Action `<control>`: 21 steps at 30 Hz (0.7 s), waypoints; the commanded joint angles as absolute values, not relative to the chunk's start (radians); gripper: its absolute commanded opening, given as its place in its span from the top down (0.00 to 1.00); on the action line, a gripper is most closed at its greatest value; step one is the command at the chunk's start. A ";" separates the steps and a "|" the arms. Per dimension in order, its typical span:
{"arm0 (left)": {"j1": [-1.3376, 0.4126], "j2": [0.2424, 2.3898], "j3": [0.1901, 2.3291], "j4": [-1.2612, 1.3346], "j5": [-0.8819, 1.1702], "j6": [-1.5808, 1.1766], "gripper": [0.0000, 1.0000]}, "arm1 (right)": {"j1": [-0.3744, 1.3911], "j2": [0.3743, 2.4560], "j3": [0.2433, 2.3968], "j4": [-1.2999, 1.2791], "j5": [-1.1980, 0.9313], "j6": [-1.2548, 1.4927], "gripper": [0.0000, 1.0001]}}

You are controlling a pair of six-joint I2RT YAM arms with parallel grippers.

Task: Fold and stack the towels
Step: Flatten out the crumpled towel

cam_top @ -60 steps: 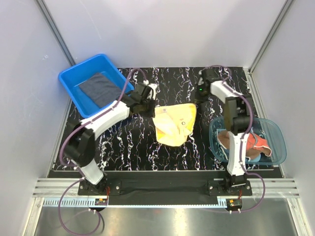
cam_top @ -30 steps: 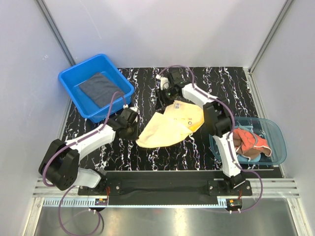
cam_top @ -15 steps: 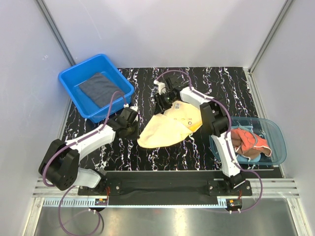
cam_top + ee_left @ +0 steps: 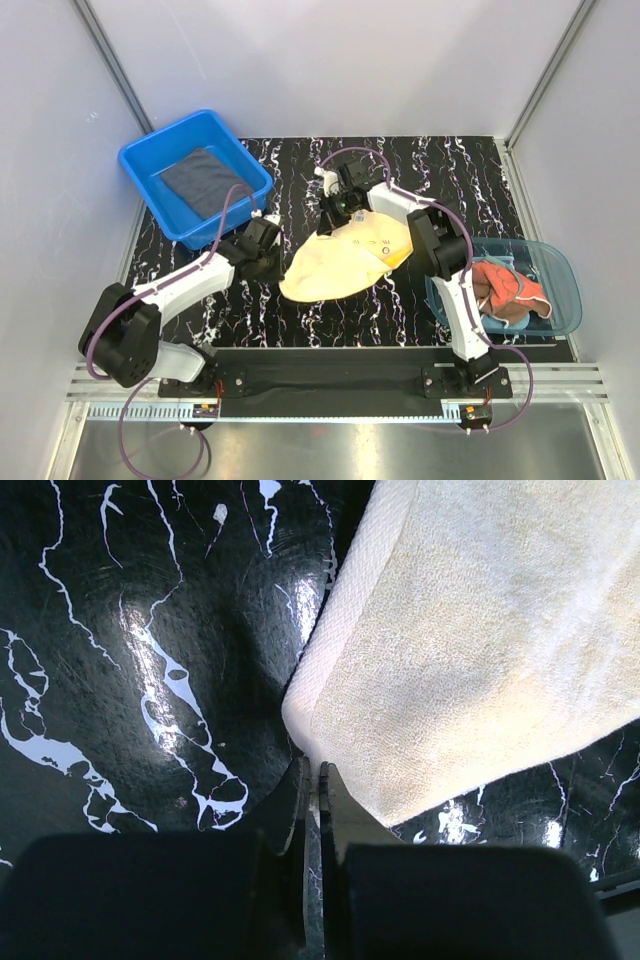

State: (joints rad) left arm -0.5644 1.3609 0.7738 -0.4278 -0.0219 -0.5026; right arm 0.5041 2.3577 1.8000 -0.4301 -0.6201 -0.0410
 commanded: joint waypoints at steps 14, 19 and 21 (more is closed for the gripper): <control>-0.560 1.111 1.434 -0.652 0.044 -0.200 1.00 | 0.523 1.519 1.675 -0.603 -0.097 0.014 1.00; -0.561 1.016 1.538 -0.627 0.294 -0.199 1.00 | 0.525 1.136 1.533 -0.549 -0.167 0.014 1.00; -0.564 1.002 1.565 -0.627 0.354 -0.218 1.00 | 0.523 1.001 1.487 -0.509 -0.187 0.034 1.00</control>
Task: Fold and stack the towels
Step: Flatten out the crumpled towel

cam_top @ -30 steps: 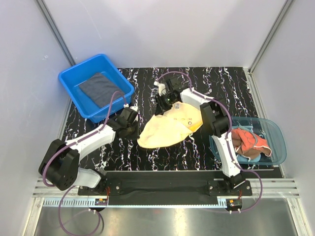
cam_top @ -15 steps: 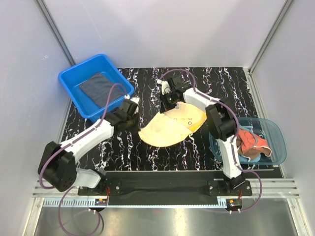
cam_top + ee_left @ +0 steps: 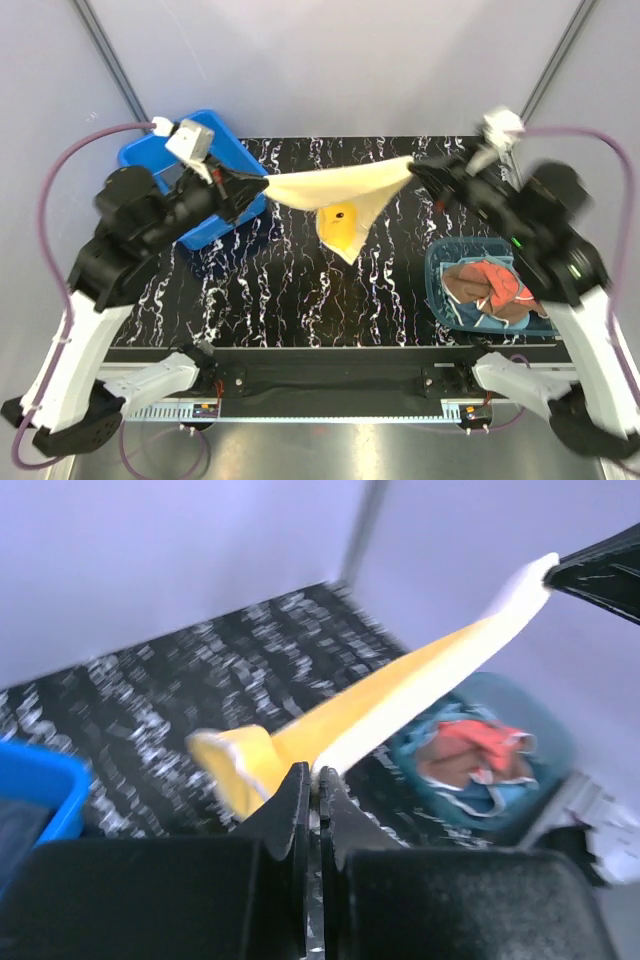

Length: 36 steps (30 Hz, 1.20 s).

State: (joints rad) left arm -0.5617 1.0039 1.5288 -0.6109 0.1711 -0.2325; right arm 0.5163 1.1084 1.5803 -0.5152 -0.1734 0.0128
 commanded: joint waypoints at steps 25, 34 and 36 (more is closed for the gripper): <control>-0.484 1.383 1.690 -0.545 0.268 -0.054 1.00 | 0.468 1.199 1.390 -0.221 0.005 -0.026 1.00; -0.333 1.975 2.096 -0.514 0.270 0.021 1.00 | 0.221 1.764 1.624 -0.086 -0.254 0.037 1.00; -0.321 2.118 2.190 -0.535 0.273 0.035 1.00 | 0.204 1.874 1.689 -0.055 -0.294 0.032 1.00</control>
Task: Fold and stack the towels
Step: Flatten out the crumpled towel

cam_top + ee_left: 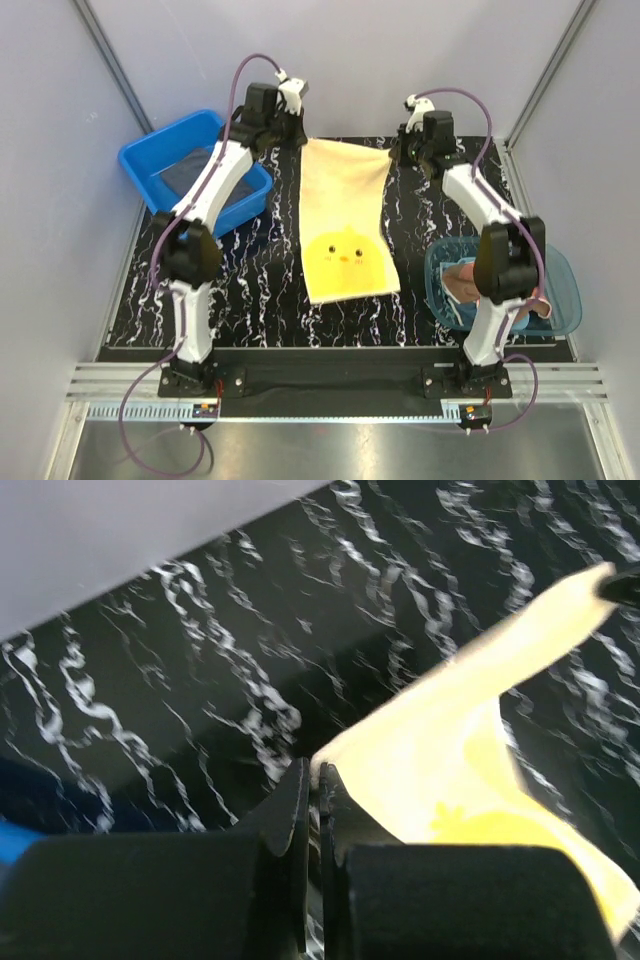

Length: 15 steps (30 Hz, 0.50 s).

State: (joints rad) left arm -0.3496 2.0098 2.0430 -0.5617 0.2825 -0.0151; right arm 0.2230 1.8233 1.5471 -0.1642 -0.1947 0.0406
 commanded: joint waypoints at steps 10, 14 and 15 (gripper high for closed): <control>-0.298 2.178 2.131 -0.374 0.333 0.126 1.00 | 0.143 2.125 1.822 0.054 -0.420 -0.084 1.00; -0.307 2.085 2.031 -0.365 0.356 0.188 1.00 | 0.143 2.057 1.741 0.031 -0.457 -0.146 1.00; -0.310 2.060 1.976 -0.357 0.351 0.205 1.00 | 0.143 2.036 1.686 0.032 -0.460 -0.155 1.00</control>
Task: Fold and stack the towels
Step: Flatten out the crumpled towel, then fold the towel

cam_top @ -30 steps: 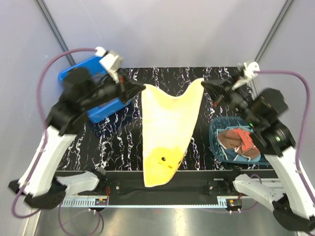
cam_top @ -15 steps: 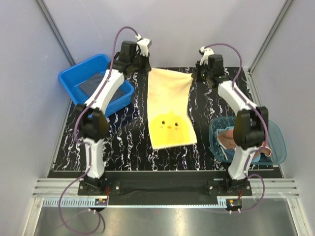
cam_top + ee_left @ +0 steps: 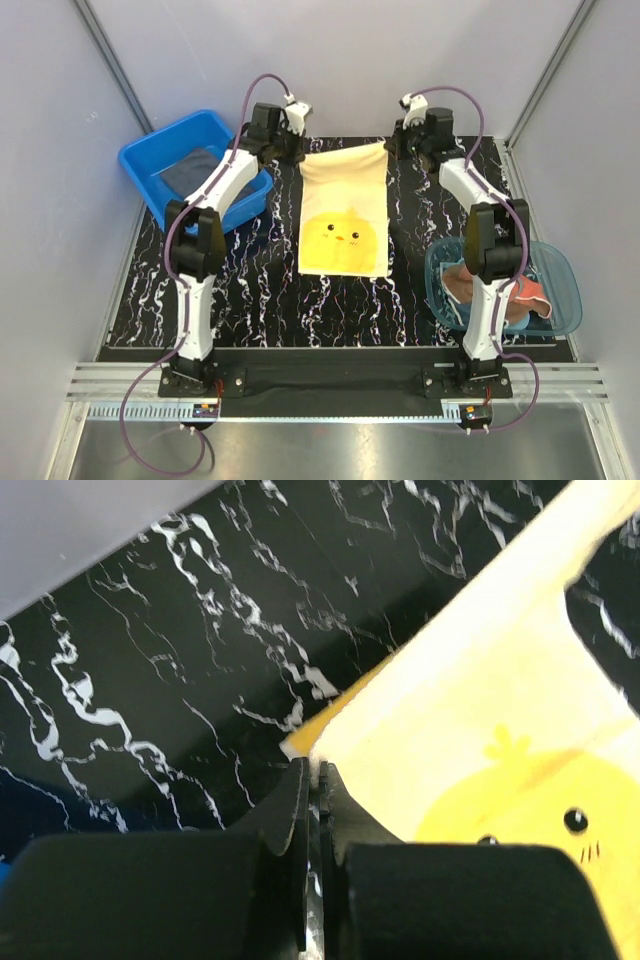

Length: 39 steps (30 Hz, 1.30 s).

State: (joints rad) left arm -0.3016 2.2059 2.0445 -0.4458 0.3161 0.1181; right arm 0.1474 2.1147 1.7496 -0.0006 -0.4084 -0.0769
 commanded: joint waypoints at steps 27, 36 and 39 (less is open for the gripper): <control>-0.405 1.740 1.415 -0.408 0.350 0.186 1.00 | 0.156 1.641 1.088 0.024 -0.503 0.026 1.00; -0.439 1.703 1.306 -0.387 0.287 0.181 1.00 | 0.187 1.591 0.924 0.064 -0.482 0.087 1.00; -0.445 1.672 1.256 -0.351 0.281 0.167 1.00 | 0.187 1.568 0.891 0.066 -0.486 0.087 1.00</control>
State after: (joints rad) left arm -0.4381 1.7439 1.2877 -0.4160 0.3092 0.1791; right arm 0.1814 1.6386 0.9031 0.0132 -0.4835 0.0711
